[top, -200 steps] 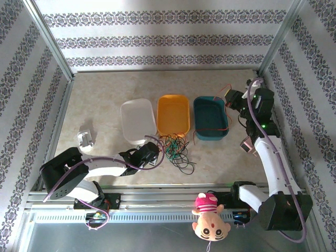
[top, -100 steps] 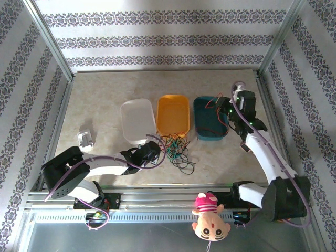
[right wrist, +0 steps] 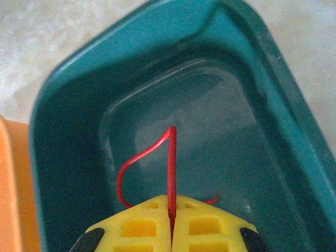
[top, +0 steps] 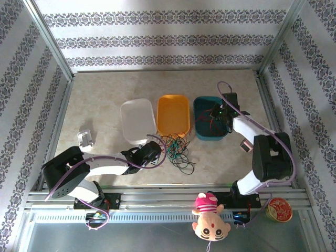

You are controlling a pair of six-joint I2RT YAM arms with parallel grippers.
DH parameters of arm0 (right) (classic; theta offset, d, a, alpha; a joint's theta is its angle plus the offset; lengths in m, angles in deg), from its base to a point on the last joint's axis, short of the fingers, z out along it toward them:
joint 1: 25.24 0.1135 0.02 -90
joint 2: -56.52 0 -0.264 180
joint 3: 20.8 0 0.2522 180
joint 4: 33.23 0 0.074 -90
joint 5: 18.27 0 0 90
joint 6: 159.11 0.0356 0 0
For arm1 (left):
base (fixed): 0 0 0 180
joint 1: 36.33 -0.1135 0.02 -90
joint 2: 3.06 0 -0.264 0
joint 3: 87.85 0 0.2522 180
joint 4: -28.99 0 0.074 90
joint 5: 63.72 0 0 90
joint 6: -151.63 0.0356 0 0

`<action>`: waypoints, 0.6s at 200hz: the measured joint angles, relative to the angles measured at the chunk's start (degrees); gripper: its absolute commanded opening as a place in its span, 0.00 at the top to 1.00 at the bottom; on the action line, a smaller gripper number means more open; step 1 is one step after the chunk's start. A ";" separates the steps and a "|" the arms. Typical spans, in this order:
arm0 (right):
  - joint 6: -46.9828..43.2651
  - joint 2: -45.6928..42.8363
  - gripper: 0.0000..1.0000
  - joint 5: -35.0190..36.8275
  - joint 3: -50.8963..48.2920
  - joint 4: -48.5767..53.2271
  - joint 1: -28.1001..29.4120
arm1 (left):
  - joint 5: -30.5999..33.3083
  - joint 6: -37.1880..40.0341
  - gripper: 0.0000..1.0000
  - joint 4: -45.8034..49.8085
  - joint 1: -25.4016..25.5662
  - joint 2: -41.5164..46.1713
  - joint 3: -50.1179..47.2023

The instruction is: Untangle the cables

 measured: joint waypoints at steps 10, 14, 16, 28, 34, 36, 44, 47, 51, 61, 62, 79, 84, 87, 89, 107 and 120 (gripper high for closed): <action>0.31 1.29 1.00 0.00 0.74 0.26 0.33 | 0.00 0.00 1.00 0.09 0.00 0.00 0.04; 0.37 1.84 1.00 -0.02 1.11 0.39 0.50 | -0.02 0.00 1.00 0.22 0.00 0.00 0.11; 0.39 2.10 1.00 0.00 1.31 0.44 0.66 | -0.02 0.00 1.00 0.24 0.00 0.00 0.11; 0.39 3.26 1.00 0.00 2.27 0.79 1.11 | 0.00 0.00 1.00 0.35 0.00 0.00 0.24; 0.37 3.69 0.93 -0.02 2.80 1.07 1.38 | -0.02 0.00 1.00 0.37 0.00 0.00 0.28; 0.37 3.87 0.89 0.00 2.99 1.25 1.49 | -0.02 0.00 1.00 0.37 0.00 0.00 0.31; 0.31 4.37 0.74 -0.02 3.74 1.75 1.73 | -0.02 0.00 1.00 0.39 0.00 0.00 0.37; 0.44 4.55 0.69 0.00 4.00 1.92 1.86 | -0.02 0.00 1.00 0.42 0.00 0.00 0.39; -0.11 4.74 0.64 0.00 4.37 2.16 1.88 | -0.02 0.00 1.00 0.42 0.02 0.00 0.44; -0.15 4.83 0.57 0.15 5.01 2.71 2.25 | -0.02 0.02 1.00 0.42 0.02 0.00 0.48; -0.31 4.83 0.56 0.17 5.05 2.73 2.25 | -0.02 0.02 1.00 0.42 0.02 0.00 0.50; -1.31 3.85 0.49 1.70 5.31 3.37 3.08 | -0.02 0.02 1.00 0.42 0.02 0.00 0.55; -1.79 3.21 0.48 2.38 5.29 3.78 3.39 | -0.02 0.02 1.00 0.42 0.02 0.00 0.55; -1.77 2.69 0.47 2.78 5.29 4.02 3.45 | -0.02 0.02 1.00 0.44 0.02 0.00 0.55; -2.10 2.36 0.47 3.13 5.27 4.11 3.61 | -0.02 0.02 1.00 0.44 0.02 0.00 0.55; -3.39 -1.86 0.46 4.96 5.25 5.33 4.13 | -0.02 0.02 1.00 0.44 0.02 0.00 0.55; -4.39 -5.14 0.45 5.64 5.22 5.84 4.50 | -0.02 0.04 1.00 0.44 0.02 0.00 0.55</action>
